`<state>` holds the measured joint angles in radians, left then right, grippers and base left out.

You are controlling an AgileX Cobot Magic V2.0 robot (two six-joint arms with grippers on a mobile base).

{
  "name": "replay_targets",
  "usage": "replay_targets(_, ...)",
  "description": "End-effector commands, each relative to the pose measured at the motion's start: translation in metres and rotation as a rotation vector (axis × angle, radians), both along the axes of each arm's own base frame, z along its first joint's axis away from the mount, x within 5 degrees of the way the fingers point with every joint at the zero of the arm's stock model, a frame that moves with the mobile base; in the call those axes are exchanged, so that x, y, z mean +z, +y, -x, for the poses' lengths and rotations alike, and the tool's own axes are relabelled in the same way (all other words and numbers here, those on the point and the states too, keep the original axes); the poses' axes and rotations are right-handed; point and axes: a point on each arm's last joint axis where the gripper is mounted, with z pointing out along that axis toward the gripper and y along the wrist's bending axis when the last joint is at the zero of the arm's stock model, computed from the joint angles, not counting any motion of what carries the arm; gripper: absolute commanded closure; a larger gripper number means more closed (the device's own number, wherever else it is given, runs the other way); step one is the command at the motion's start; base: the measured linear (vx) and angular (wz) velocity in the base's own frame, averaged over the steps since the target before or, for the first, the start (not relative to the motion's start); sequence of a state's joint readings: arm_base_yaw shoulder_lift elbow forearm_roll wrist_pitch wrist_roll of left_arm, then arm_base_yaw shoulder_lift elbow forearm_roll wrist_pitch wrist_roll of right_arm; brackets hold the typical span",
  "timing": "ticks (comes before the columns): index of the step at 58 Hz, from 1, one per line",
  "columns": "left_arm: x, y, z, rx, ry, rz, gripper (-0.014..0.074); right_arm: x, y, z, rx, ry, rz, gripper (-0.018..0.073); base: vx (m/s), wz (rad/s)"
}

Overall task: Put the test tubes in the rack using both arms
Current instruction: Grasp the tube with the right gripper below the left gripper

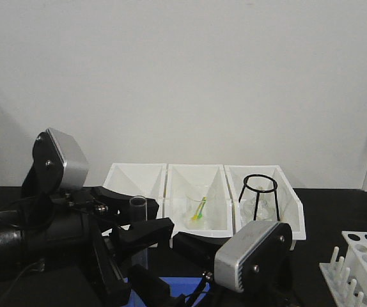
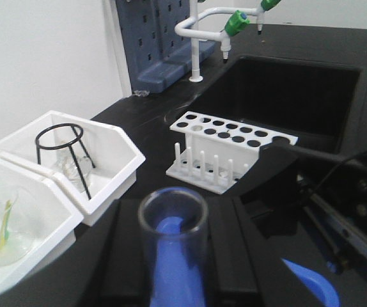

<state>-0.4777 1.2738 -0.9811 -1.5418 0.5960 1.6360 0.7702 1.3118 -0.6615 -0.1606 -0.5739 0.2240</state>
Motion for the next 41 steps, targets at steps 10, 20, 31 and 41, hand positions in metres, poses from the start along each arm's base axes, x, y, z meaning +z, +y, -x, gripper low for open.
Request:
replay_targets(10,0.019,-0.006,0.005,-0.076,0.021,0.125,0.0617,0.024,0.000,0.003,0.032,-0.103,-0.097,0.0039,0.00,0.00)
replay_targets(20,0.017,-0.008,0.004,-0.098,0.044,0.150,0.0617,0.023,0.001,0.003,0.031,-0.100,-0.093,0.0043,0.00,0.00)
replay_targets(31,0.018,-0.010,0.007,-0.123,0.052,0.164,0.0617,0.021,0.002,0.002,0.031,-0.091,-0.087,0.0048,0.00,0.00)
replay_targets(41,0.018,-0.011,0.008,-0.132,0.053,0.165,0.0617,0.014,0.006,-0.001,0.037,-0.070,-0.075,0.0048,0.00,0.00)
